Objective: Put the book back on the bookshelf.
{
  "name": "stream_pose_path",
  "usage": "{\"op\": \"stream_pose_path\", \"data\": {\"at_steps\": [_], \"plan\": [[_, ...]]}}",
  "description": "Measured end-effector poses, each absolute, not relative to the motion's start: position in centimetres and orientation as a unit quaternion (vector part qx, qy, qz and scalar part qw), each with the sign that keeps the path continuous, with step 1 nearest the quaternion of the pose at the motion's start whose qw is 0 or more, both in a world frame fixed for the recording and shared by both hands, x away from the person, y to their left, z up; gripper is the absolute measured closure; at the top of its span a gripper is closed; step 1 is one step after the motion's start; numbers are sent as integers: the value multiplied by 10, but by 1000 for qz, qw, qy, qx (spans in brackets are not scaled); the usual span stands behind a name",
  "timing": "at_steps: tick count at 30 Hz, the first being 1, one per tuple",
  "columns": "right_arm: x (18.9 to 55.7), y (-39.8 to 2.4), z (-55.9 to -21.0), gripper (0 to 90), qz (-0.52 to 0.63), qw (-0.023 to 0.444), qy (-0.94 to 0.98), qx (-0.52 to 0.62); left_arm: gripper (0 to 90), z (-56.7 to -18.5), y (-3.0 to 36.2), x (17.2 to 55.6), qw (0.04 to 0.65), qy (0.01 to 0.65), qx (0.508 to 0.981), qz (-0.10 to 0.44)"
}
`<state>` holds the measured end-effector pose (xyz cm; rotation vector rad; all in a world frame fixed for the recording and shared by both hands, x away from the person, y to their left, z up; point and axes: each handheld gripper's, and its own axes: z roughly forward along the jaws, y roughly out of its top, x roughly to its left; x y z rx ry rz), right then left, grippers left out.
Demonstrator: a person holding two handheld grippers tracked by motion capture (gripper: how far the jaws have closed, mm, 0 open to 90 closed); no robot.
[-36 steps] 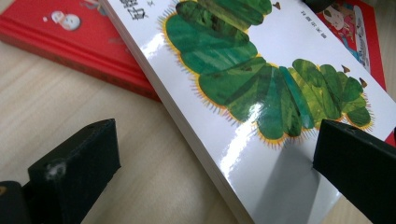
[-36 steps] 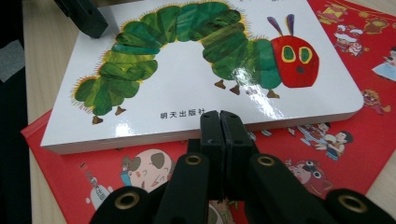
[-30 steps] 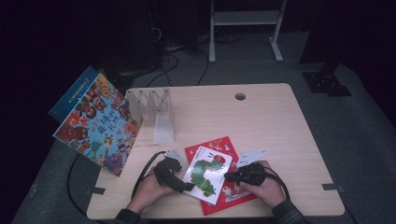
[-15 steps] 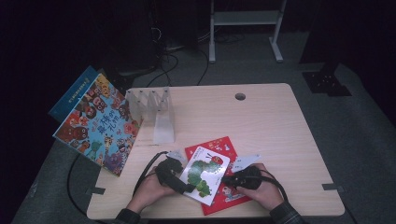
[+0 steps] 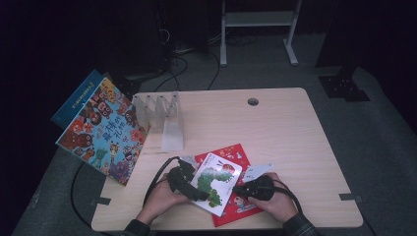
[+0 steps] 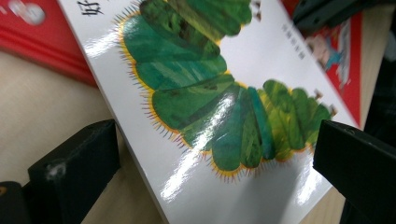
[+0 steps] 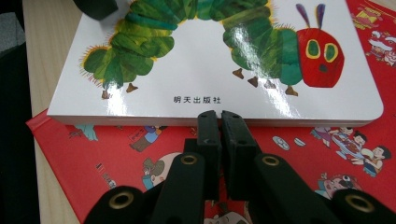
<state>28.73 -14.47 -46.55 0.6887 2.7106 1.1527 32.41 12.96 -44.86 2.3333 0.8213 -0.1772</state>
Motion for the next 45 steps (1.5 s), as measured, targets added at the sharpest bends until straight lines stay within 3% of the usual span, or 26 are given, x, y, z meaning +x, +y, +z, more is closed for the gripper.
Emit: {"op": "stream_pose_path", "data": {"at_steps": [12, 45], "plan": [[288, -146, -465, 855, 377, 57, 895, 233, 10, -422, 131, 322, 382, 294, 874, -62], [289, -148, -463, 848, 369, 49, 895, 247, 46, -389, 119, 307, 450, 253, 855, -58]]}}
